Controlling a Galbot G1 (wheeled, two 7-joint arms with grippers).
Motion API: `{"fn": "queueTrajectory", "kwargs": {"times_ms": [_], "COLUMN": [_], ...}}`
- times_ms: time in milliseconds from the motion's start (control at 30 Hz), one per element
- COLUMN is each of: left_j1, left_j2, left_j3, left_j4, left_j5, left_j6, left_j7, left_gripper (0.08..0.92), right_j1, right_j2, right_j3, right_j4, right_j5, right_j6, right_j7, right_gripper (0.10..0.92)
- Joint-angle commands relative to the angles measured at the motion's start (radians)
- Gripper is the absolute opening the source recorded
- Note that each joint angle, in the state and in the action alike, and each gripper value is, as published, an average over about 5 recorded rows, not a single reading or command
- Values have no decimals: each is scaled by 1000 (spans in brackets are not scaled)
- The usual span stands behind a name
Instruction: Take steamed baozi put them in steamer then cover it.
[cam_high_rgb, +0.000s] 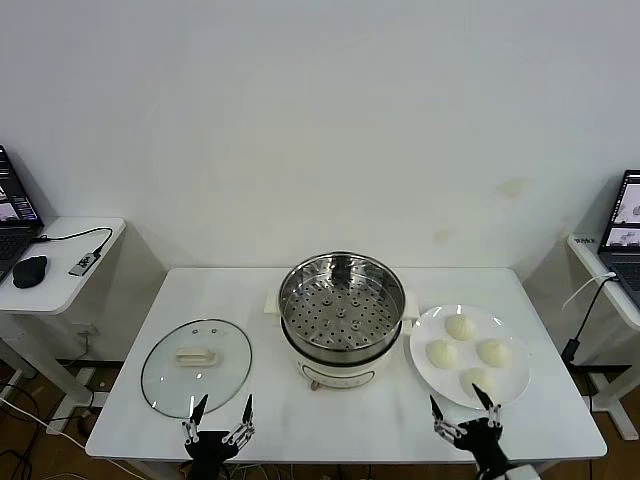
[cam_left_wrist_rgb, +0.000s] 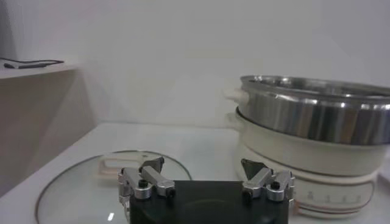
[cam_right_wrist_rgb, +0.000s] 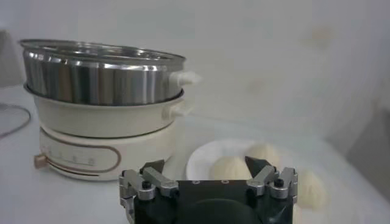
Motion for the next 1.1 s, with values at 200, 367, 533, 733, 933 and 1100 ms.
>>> {"fn": "queueTrajectory", "kwargs": {"times_ms": [200, 367, 533, 733, 933, 1100], "left_j1": [-34, -38, -43, -47, -50, -51], "left_j2": [27, 26, 26, 28, 38, 45], "left_j3": [-25, -35, -39, -46, -52, -63], "left_j4": [-11, 14, 28, 37, 46, 51], "left_j5": [118, 164, 191, 207, 206, 201], "left_j6": [65, 61, 65, 69, 78, 81], "left_j7": [78, 101, 100, 99, 84, 83], "left_gripper": [823, 823, 823, 823, 823, 823], "right_j1": [338, 524, 790, 1195, 1482, 1574], "right_j2": [-422, -587, -711, -712, -626, -516], "right_j3": [16, -119, -383, -819, -1155, -1277], "right_j4": [-181, -300, -413, -587, -752, -877], "right_j5": [-307, -337, -306, -236, -210, -197], "right_j6": [-23, -18, -17, -16, -7, -8], "right_j7": [-351, -509, -652, -752, -849, -857], "right_gripper": [823, 823, 823, 823, 823, 823]}}
